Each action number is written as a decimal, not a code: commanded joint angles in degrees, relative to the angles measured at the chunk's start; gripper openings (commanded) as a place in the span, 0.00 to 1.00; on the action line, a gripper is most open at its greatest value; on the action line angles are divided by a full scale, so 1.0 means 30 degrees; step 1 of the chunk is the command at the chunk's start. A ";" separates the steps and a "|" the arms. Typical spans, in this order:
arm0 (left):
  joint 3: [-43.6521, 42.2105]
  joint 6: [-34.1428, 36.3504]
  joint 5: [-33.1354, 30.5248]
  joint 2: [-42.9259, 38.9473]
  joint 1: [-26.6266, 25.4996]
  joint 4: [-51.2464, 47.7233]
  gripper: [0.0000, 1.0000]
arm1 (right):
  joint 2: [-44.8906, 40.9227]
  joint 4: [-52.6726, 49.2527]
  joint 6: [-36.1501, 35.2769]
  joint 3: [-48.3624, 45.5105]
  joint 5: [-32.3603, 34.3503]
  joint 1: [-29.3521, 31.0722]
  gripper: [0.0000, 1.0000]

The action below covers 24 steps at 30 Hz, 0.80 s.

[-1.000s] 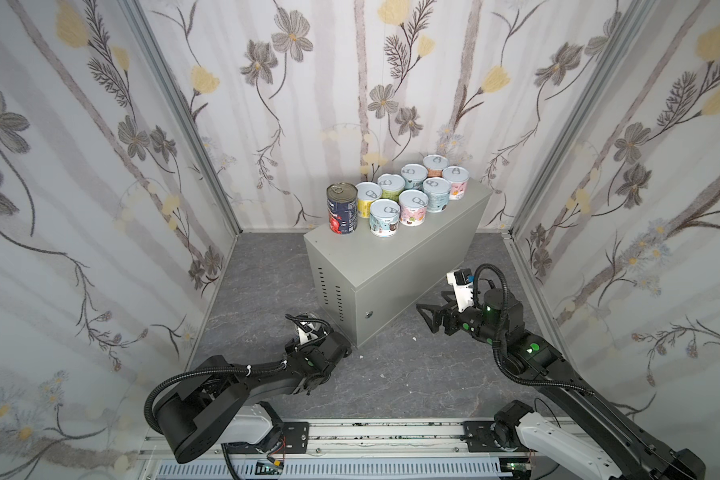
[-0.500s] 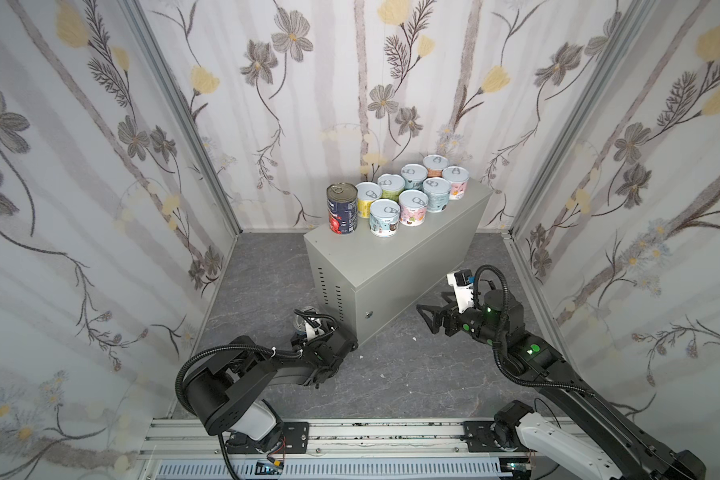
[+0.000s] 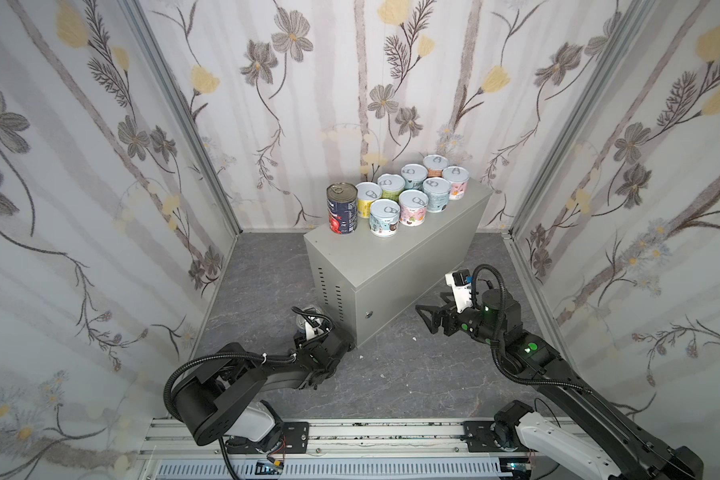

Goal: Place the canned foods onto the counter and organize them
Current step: 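Carry the can with the left gripper up beside the cabinet toward its top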

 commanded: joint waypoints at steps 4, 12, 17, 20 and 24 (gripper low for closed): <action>-0.0070 0.1367 -0.0500 -0.1667 -0.0006 0.0666 0.64 | 0.0083 0.0907 -0.0177 0.0001 -0.0193 -0.0007 1.00; 0.0655 0.1672 0.0408 -0.4576 0.0049 -0.2241 0.62 | -0.0100 0.0717 -0.0155 0.0144 -0.0170 -0.0006 1.00; 0.1743 0.1612 0.1147 -0.6462 0.0457 -0.4901 0.63 | -0.0221 0.0702 -0.0155 0.0203 -0.0212 0.0008 1.00; 0.2616 0.1933 0.1677 -0.7628 0.0630 -0.6462 0.63 | -0.0335 0.0644 -0.0160 0.0279 -0.0176 -0.0007 1.00; 0.4346 0.2900 0.2553 -0.8702 0.0809 -0.8645 0.63 | -0.0538 0.0478 -0.0155 0.0409 -0.0105 0.0009 1.00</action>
